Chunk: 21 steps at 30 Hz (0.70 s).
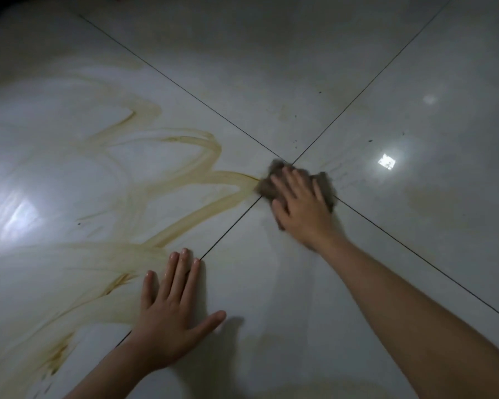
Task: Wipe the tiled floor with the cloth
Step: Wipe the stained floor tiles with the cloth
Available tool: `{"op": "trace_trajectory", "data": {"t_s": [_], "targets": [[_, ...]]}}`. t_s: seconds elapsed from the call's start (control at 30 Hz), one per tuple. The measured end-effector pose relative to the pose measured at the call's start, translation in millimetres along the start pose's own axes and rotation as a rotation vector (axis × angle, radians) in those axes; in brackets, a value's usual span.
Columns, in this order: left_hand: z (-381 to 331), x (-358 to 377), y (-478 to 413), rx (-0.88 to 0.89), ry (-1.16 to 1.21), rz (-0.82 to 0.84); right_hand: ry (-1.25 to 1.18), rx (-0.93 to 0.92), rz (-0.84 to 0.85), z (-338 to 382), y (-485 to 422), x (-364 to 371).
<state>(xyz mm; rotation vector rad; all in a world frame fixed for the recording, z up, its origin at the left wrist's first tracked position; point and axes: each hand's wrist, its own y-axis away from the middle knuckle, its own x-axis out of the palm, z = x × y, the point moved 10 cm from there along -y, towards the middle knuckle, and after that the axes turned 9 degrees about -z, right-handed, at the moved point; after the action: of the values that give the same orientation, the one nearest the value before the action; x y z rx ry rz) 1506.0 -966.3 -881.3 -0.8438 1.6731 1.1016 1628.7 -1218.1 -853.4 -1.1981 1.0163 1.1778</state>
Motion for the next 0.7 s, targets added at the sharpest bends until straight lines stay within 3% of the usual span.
{"op": "trace_trajectory", "data": {"t_s": [0.1,0.17,0.23,0.33,0.43,0.5,0.6,0.7], "targets": [[-0.2,3.0,-1.5,0.0,-0.001,0.043,-0.029,0.295,-0.041,-4.7,9.7,2.4],[0.9,4.3,-1.9,-0.01,0.036,0.069,-0.051,0.326,-0.11,29.8,46.0,-1.8],[1.6,5.4,-2.7,-0.015,0.074,0.079,-0.102,0.188,-0.157,89.0,102.0,-5.8],[1.0,5.8,-4.2,-0.017,0.103,0.087,-0.168,-0.126,-0.059,162.4,188.4,-6.5],[0.8,3.9,-4.7,-0.022,0.1,0.113,-0.146,-0.34,-0.008,142.2,207.9,-13.9],[2.9,2.0,-4.1,-0.025,0.097,0.12,-0.093,-0.197,-0.051,74.9,191.5,-26.1],[-1.1,0.9,-3.8,-0.031,0.102,0.117,0.009,0.224,-0.118,-56.4,192.2,-41.3],[-5.0,-1.7,-4.2,-0.083,0.12,0.11,0.036,0.633,-0.162,-109.2,216.2,-43.9]]}}
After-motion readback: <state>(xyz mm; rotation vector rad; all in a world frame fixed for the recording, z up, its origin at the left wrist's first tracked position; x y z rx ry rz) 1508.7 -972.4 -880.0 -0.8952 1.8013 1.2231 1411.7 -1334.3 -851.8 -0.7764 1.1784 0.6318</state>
